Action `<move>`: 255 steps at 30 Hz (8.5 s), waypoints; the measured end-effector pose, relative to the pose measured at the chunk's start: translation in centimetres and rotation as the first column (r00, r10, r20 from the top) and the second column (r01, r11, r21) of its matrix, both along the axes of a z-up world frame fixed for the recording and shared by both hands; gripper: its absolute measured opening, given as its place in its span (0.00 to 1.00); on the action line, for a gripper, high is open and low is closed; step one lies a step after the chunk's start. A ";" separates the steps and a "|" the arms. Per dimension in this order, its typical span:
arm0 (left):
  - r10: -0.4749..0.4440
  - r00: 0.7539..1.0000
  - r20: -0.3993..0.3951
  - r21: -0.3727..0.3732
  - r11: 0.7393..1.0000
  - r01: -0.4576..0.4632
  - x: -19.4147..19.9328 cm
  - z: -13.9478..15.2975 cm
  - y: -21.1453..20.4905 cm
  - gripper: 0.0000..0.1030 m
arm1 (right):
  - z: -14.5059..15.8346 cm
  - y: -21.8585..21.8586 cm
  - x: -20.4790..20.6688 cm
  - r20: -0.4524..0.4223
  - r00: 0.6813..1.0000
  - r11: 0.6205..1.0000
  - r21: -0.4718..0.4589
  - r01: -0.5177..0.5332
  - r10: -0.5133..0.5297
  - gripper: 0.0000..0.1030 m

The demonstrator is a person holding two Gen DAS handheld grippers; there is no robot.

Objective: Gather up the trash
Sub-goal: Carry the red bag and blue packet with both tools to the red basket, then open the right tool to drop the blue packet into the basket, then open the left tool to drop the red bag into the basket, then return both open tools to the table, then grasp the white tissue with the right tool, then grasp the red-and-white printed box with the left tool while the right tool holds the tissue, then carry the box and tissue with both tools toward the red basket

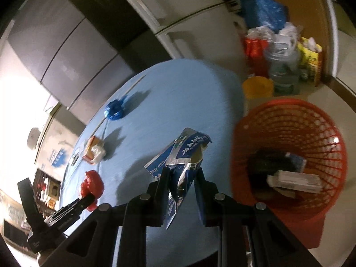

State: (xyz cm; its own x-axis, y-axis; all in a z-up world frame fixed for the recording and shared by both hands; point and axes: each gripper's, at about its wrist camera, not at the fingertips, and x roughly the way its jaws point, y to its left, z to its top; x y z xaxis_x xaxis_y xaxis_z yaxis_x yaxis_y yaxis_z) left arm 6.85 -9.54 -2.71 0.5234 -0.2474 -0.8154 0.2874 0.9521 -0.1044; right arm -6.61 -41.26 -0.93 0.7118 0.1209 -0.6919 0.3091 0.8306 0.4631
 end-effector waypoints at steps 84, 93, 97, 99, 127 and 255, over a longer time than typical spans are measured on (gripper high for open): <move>-0.553 0.829 -0.084 0.066 0.827 0.559 -4.8 -0.5 -30.0 0.64 | -3.1 -18.6 -9.5 -0.103 0.926 0.931 0.010 0.366 -0.363 0.26; -0.531 0.844 -0.073 0.072 0.841 0.535 -4.5 0.1 -27.8 0.64 | -2.5 -16.8 -8.0 -0.093 0.941 0.945 0.000 0.327 -0.325 0.26; -0.505 0.860 -0.065 0.074 0.857 0.509 -4.0 0.4 -25.8 0.64 | -2.4 -15.4 -7.0 -0.101 0.950 0.955 -0.006 0.297 -0.296 0.27; -0.484 0.873 -0.063 0.074 0.870 0.488 -3.8 0.4 -24.5 0.64 | -2.6 -14.8 -6.5 -0.107 0.953 0.959 -0.008 0.284 -0.283 0.38; 0.222 0.972 -0.071 0.007 0.975 -0.222 2.4 -1.9 8.9 0.65 | -1.0 7.2 5.4 -0.139 0.965 0.964 -0.112 -0.239 0.223 0.79; 0.208 0.978 0.021 0.024 0.978 -0.208 1.5 -1.9 9.2 0.48 | 0.6 17.0 9.5 -0.022 0.901 0.894 -0.120 -0.432 0.433 0.27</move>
State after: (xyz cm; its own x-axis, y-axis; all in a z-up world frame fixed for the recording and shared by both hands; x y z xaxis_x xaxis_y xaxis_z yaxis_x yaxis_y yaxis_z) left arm 8.38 -0.32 -4.61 0.5760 -0.1108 -0.8099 0.0842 0.9935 -0.0760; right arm 2.85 -24.28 -0.32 0.6116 0.3345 -0.7169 -0.0954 0.9308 0.3530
